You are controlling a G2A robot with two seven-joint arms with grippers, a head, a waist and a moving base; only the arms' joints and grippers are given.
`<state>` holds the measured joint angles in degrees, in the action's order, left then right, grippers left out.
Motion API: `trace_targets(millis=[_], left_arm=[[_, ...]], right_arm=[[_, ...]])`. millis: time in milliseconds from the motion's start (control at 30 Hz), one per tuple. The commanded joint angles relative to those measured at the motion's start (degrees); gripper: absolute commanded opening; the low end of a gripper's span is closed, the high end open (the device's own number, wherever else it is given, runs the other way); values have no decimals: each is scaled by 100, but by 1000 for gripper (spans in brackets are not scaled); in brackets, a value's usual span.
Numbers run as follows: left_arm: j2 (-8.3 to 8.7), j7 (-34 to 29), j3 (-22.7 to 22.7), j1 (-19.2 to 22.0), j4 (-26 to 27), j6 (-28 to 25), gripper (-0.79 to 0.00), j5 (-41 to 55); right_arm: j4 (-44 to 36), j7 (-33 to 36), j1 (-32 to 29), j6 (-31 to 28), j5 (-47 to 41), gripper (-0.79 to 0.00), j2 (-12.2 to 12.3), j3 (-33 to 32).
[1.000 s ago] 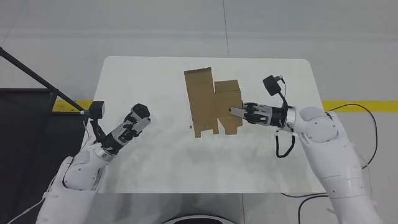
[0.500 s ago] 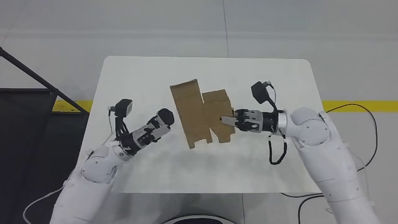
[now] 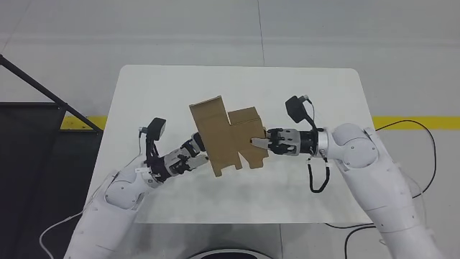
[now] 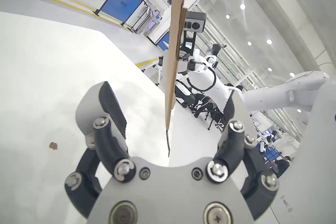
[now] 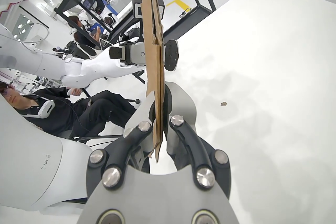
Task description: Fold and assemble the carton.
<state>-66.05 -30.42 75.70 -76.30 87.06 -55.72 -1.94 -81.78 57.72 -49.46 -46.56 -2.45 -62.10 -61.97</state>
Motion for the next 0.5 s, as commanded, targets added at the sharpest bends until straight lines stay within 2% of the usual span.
trace_targets(millis=[0, 100, 233, 467], left_arm=[[-9, 76, -74, 27, -26, -52, 0, 6], [-15, 137, -140, 71, -81, -62, -37, -74], [-25, 207, -244, 125, -152, -67, -148, -146], [-41, 381, -360, 224, -253, -63, -286, -321]], right_arm=[[18, 0, 41, 0, -17, -785, 16, 57], [23, 1, 96, 1, -61, -785, 37, 142], [-3, -30, 156, -30, -196, -785, 64, 279], [105, -68, 322, -68, -306, -785, 130, 489]])
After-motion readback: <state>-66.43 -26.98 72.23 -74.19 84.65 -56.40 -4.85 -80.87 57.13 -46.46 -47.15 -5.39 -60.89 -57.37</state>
